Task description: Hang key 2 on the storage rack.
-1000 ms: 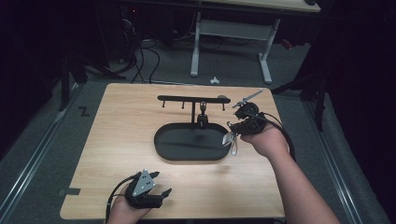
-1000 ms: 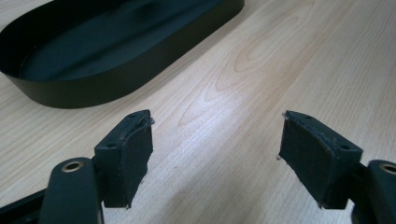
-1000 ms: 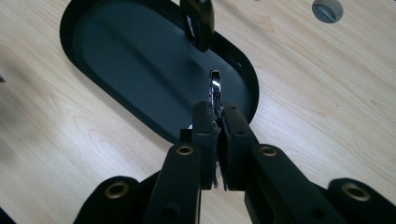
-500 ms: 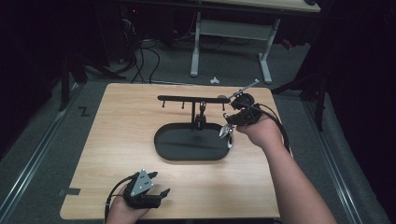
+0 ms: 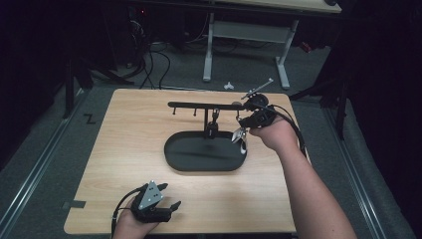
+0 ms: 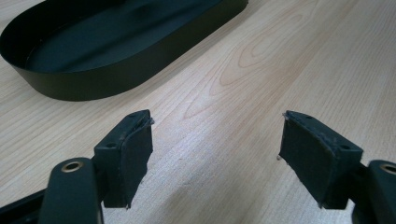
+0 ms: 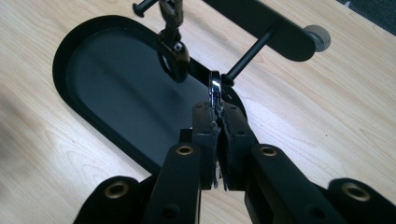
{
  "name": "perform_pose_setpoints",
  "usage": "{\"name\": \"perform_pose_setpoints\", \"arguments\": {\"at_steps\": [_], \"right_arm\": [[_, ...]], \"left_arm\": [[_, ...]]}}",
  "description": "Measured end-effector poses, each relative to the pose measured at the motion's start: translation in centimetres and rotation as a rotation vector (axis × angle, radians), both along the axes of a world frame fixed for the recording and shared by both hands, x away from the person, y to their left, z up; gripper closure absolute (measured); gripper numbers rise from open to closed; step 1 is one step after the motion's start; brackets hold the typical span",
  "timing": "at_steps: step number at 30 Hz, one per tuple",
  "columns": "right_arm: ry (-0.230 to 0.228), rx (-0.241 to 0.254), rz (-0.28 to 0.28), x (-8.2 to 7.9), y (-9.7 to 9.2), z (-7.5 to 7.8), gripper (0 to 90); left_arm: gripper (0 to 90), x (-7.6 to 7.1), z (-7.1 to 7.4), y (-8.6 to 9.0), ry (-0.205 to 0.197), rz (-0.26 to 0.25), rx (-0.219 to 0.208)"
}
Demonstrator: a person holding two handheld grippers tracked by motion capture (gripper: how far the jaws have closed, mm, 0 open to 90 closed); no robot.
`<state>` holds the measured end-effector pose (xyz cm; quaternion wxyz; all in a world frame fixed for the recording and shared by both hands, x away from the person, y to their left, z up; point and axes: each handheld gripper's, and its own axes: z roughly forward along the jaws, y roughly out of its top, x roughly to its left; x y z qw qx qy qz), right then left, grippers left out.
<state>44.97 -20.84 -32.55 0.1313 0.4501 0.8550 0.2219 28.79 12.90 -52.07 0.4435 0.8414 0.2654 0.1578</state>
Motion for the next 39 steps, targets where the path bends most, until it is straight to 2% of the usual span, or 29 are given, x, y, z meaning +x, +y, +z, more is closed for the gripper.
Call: {"name": "perform_pose_setpoints", "arguments": {"at_steps": [8,14,22,25,27,32,39], "right_arm": [[0.015,-0.001,-0.001,0.7,0.0,-0.1,86.3],[0.022,0.023,-0.019,1.3,-0.5,-0.4,86.0],[-0.009,0.001,-0.021,2.0,-0.7,-1.1,81.9],[-0.023,-0.027,-0.046,2.2,-0.7,-1.3,81.6],[-0.036,-0.017,-0.055,2.3,-0.8,-1.5,80.2],[-0.031,-0.019,-0.066,2.1,-1.1,-2.0,76.4],[-0.025,-0.016,-0.081,1.0,-1.6,-3.2,69.1]], "left_arm": [[25.7,0.0,0.0,0.0,0.0,-0.001,0.0],[25.7,0.0,0.0,-0.1,0.003,-0.009,0.003],[25.6,-0.1,0.0,-0.1,0.002,-0.012,0.001],[25.6,-0.1,0.0,-0.1,0.0,-0.011,0.0],[25.6,-0.1,0.0,-0.1,-0.001,-0.012,0.001],[25.6,0.0,-0.1,-0.1,0.0,-0.01,0.001],[25.4,0.0,-0.1,-0.1,0.003,-0.004,0.004]]}}
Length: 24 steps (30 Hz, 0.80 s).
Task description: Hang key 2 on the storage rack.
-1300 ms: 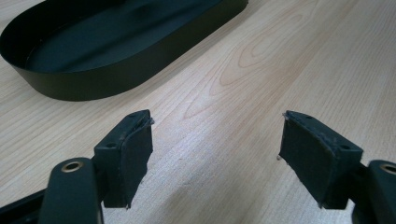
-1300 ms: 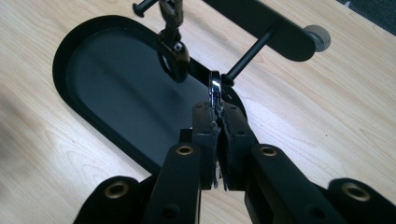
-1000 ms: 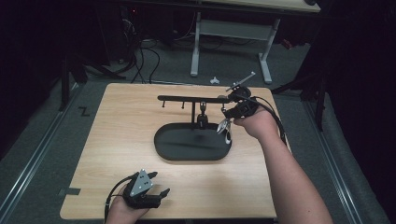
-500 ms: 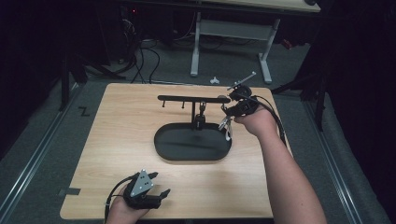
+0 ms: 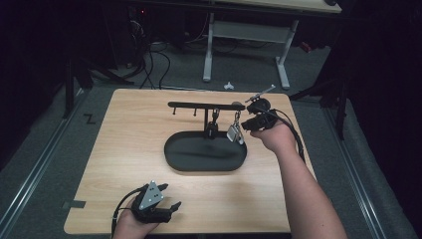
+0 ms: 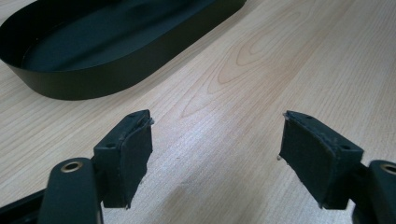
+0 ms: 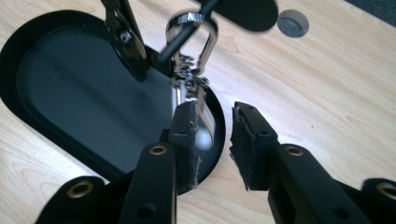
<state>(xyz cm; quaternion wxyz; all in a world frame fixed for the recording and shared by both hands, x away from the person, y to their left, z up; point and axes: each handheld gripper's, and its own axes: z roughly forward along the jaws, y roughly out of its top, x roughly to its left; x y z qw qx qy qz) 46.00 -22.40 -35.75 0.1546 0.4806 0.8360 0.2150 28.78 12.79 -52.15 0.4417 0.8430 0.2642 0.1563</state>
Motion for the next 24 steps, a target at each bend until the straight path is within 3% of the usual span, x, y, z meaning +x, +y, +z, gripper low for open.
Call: {"name": "perform_pose_setpoints", "arguments": {"at_steps": [10,15,19,21,24], "right_arm": [[-0.007,0.003,0.002,-2.2,-0.8,-1.9,54.7],[-0.023,0.007,0.006,-3.4,-1.2,-2.9,54.0],[-0.057,-0.036,-0.004,-4.3,-1.4,-3.7,54.2],[-0.065,-0.001,-0.009,-4.9,-1.6,-4.1,53.0],[-0.09,0.011,-0.002,-5.8,-1.7,-4.8,49.4]], "left_arm": [[25.4,0.1,-0.1,-0.1,0.005,0.003,0.008],[25.3,0.2,-0.2,-0.2,0.007,0.006,0.011],[25.3,0.2,-0.3,-0.2,0.01,0.01,0.014],[25.3,0.3,-0.3,-0.2,0.012,0.008,0.018],[25.3,0.3,-0.3,-0.2,0.012,0.01,0.018]]}}
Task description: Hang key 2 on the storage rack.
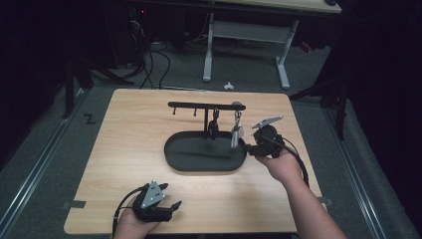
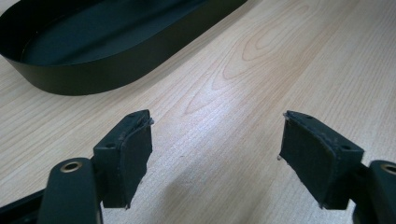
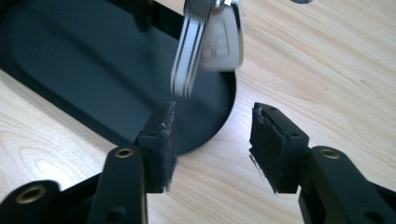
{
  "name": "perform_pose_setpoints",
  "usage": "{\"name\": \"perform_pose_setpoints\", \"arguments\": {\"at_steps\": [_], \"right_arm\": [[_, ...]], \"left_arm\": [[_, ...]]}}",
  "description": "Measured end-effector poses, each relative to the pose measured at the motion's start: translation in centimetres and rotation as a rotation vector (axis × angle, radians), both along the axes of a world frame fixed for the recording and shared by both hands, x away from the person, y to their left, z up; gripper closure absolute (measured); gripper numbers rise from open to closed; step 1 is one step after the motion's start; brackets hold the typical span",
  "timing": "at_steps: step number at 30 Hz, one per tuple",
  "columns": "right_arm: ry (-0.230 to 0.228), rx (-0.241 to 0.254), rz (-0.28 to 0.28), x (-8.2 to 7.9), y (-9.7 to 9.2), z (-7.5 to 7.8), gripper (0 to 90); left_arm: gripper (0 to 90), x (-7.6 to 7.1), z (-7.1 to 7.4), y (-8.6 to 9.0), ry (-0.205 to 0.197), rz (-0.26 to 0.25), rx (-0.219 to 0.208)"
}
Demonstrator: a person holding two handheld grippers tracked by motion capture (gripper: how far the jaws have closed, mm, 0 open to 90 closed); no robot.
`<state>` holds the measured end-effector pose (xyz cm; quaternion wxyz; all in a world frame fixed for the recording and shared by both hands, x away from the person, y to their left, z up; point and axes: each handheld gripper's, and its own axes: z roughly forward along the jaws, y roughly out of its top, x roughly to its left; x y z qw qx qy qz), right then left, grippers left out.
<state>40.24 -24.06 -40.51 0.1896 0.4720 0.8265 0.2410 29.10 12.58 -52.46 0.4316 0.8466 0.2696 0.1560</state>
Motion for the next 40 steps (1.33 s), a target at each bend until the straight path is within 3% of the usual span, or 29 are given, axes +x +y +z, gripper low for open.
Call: {"name": "perform_pose_setpoints", "arguments": {"at_steps": [7,16,23,28,30,32,34,37,40], "right_arm": [[-0.071,0.038,-0.003,-2.4,-0.6,-1.8,42.9],[-0.102,0.075,-0.009,-5.7,-2.1,-5.2,36.8],[-0.139,0.132,-0.036,-8.7,-3.7,-8.8,24.0],[-0.202,0.2,-0.096,-12.4,-5.3,-11.9,18.6],[-0.183,0.211,-0.089,-13.0,-5.8,-11.6,18.6],[-0.229,0.223,-0.101,-13.2,-6.3,-11.0,18.6],[-0.224,0.249,-0.111,-13.1,-6.3,-11.0,18.0],[-0.209,0.213,-0.1,-12.9,-6.2,-11.7,17.7],[-0.187,0.227,-0.108,-12.7,-6.2,-12.0,16.2]], "left_arm": [[25.3,0.1,-0.1,0.0,0.003,0.004,0.004],[25.1,0.2,-0.3,0.0,0.008,0.013,0.006],[24.7,0.2,-0.3,-0.1,-0.001,0.023,0.005],[23.8,0.2,-0.1,-0.1,0.001,0.038,-0.006],[23.3,0.2,0.0,-0.2,-0.002,0.043,-0.013],[23.1,0.0,0.1,-0.3,-0.006,0.042,-0.012],[23.0,0.0,0.2,-0.5,-0.011,0.043,-0.012],[22.6,0.0,0.1,-0.7,-0.009,0.038,-0.006],[21.8,0.1,0.0,-0.7,-0.003,0.037,-0.002]]}}
